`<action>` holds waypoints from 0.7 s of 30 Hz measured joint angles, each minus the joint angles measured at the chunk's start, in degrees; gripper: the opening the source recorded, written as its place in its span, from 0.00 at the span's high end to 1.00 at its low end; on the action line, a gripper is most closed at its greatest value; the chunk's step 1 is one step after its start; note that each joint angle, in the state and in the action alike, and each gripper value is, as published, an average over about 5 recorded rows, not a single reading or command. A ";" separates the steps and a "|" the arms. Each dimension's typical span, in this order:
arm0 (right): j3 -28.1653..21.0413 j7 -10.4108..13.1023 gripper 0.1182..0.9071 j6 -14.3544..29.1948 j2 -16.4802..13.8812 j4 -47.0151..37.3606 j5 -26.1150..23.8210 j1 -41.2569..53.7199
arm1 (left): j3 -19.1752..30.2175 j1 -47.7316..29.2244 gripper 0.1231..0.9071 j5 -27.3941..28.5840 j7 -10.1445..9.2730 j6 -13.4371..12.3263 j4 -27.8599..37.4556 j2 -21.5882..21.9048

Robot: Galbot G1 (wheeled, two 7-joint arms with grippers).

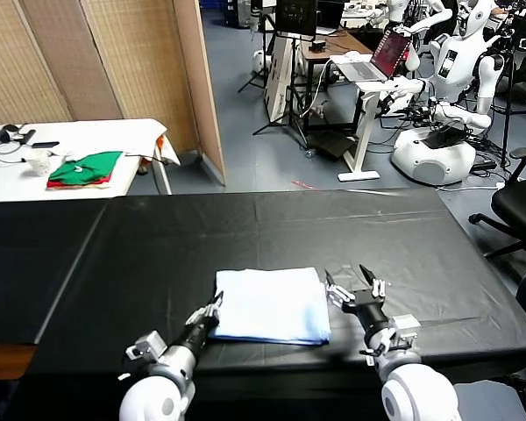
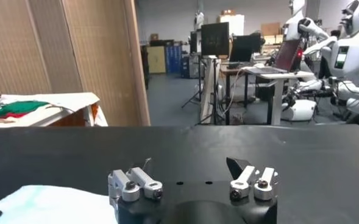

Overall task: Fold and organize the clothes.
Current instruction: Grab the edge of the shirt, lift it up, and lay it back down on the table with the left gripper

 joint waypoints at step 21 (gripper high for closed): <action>1.22 0.22 0.00 0.14 -0.81 -3.50 -0.10 0.02 | -16.81 7.76 0.93 23.38 -1.10 -1.57 -8.54 25.66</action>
